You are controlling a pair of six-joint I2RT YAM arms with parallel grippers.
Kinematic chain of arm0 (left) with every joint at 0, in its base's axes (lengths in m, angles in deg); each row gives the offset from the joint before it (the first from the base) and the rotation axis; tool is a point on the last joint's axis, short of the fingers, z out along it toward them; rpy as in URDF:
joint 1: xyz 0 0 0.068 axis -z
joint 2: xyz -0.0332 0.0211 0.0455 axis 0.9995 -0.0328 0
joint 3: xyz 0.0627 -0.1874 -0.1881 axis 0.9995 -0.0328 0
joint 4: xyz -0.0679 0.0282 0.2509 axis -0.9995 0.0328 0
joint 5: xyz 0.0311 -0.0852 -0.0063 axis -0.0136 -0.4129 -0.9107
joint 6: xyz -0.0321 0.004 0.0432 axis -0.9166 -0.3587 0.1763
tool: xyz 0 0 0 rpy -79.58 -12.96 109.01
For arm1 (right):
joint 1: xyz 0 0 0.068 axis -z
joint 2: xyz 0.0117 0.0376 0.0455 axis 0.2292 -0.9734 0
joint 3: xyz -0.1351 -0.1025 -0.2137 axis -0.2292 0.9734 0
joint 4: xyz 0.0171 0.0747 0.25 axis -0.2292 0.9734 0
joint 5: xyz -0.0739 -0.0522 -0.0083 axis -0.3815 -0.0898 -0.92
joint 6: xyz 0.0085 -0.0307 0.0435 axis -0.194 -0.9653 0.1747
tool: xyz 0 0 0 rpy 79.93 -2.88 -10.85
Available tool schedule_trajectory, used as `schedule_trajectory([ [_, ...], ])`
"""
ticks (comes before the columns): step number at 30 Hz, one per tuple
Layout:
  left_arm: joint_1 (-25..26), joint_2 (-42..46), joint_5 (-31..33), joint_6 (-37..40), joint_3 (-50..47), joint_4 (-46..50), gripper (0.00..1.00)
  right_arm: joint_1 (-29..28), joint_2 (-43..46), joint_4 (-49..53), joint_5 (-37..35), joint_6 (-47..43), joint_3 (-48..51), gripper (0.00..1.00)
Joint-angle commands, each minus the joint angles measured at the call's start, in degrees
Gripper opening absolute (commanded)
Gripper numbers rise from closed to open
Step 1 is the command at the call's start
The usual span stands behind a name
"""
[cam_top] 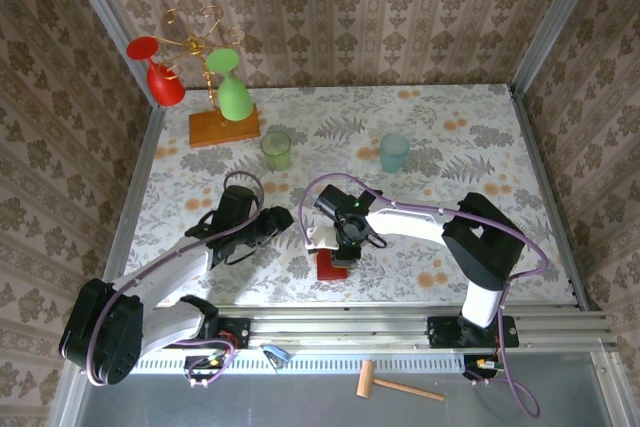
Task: Take the credit cards out of the card holder
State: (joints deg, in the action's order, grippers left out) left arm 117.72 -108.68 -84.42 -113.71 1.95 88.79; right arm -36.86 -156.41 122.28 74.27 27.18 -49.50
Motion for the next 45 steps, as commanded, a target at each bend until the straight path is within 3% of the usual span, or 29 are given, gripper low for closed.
schedule_trajectory([
  [1,-0.4,0.1,0.0,-0.9,-0.7,-0.7,0.49,-0.4,-2.0,0.2,-0.5,0.2,-0.7,0.24],
  [11,-0.4,-0.5,-0.3,-1.2,-0.6,-1.4,0.49,-0.8,-0.7,-2.8,0.8,1.7,-0.1,0.13],
  [20,-0.4,-1.9,-0.8,-1.1,0.3,-1.9,0.49,-1.3,2.7,-11.7,0.2,3.3,3.5,0.0],
  [31,0.8,-5.5,-2.7,-2.0,1.7,-3.8,0.48,-2.3,7.4,-27.4,-0.2,8.2,11.7,0.0],
  [37,3.5,-8.9,-3.6,-2.6,3.1,-7.0,0.42,-2.4,8.8,-35.8,-0.9,10.8,15.8,0.0],
  [45,7.1,-13.6,-4.8,-6.6,1.9,-14.1,0.23,-2.4,9.7,-42.7,-1.7,12.8,19.5,0.0],
])
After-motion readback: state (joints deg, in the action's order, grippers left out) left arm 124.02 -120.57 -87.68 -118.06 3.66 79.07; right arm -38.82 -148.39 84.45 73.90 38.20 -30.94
